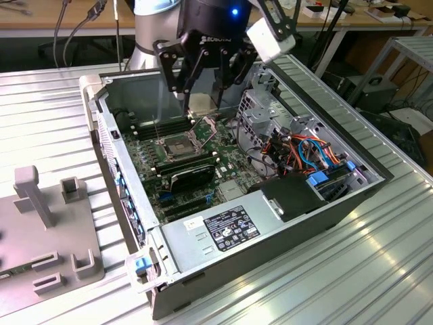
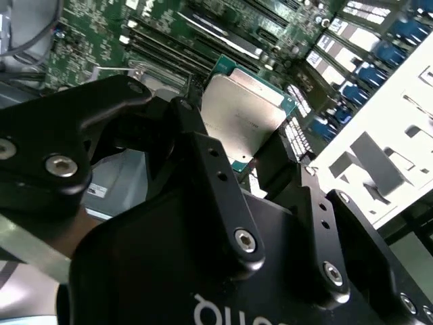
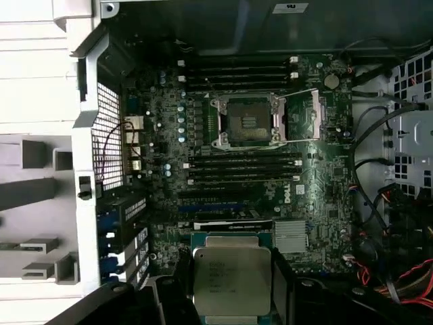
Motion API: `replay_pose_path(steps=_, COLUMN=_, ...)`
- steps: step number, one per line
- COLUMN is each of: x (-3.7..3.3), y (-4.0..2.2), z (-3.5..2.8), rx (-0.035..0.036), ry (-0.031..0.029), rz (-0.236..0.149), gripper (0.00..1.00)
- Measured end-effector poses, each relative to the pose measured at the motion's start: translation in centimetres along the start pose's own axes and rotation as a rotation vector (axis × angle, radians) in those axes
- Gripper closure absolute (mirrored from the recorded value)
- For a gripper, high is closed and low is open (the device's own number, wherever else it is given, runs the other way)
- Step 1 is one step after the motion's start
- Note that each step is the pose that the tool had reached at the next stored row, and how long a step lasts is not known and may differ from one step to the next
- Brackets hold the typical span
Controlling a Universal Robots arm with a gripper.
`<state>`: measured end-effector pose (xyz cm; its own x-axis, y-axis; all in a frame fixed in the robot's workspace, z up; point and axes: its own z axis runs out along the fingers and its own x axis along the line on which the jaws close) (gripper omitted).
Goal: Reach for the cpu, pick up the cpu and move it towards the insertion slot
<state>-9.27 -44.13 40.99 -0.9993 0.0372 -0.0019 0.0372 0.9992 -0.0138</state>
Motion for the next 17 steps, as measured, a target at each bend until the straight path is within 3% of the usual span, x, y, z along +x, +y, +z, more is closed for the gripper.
replay_pose_path(steps=9, x=-4.16, y=0.16, z=0.46, rx=0.0014, ry=-0.0002, rz=0.000, gripper=0.45)
replay_pose_path(steps=17, x=-4.50, y=0.18, z=0.49, rx=0.0018, ry=-0.0001, rz=0.000, gripper=0.45)
